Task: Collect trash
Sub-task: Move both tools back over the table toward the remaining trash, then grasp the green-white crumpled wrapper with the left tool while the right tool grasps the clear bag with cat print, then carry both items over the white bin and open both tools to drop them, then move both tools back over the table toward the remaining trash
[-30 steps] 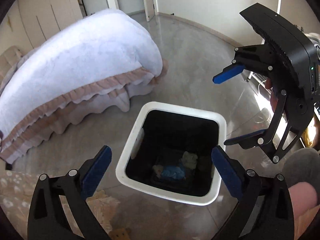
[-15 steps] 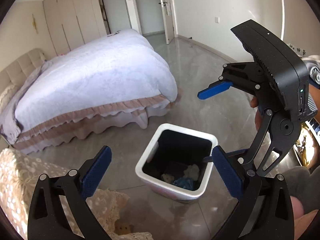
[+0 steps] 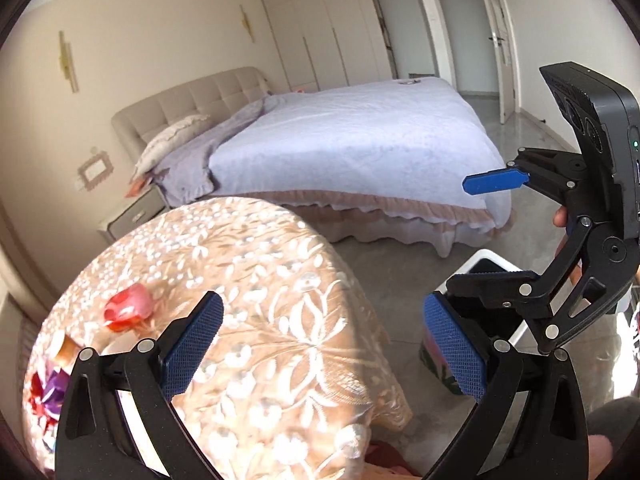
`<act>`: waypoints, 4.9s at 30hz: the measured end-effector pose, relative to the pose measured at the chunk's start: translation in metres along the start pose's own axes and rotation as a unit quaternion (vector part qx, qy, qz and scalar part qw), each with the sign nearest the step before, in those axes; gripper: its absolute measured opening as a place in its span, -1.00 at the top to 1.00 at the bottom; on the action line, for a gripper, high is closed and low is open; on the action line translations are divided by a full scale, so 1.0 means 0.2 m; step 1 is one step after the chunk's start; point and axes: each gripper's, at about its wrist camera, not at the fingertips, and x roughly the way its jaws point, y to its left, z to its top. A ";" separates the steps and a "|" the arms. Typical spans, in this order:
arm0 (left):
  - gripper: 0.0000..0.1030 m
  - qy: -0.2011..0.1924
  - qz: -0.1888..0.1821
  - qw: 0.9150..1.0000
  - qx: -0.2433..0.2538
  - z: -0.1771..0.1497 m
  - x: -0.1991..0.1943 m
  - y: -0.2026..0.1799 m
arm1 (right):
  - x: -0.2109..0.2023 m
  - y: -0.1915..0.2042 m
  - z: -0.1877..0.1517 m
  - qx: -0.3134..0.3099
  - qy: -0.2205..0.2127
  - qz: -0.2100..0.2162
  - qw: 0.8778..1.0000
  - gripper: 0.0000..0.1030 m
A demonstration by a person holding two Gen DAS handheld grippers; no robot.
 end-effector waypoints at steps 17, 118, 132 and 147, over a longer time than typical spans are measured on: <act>-0.91 0.020 0.166 0.971 -0.174 -0.39 -0.44 0.68 | 0.25 0.69 0.39 -0.087 -0.032 0.115 0.989 -0.91; -0.12 0.074 -0.329 0.928 0.160 0.09 0.97 -0.99 | -0.04 -0.74 -0.97 0.101 0.183 -0.093 0.973 0.12; -0.91 0.097 -0.351 0.915 0.176 0.05 1.03 -1.05 | -0.03 -0.81 -1.06 0.094 0.228 -0.098 0.964 -0.91; -0.91 0.018 -0.320 0.938 0.135 0.15 0.65 -0.78 | -0.12 -0.58 -0.73 0.026 0.164 -0.089 0.982 -0.91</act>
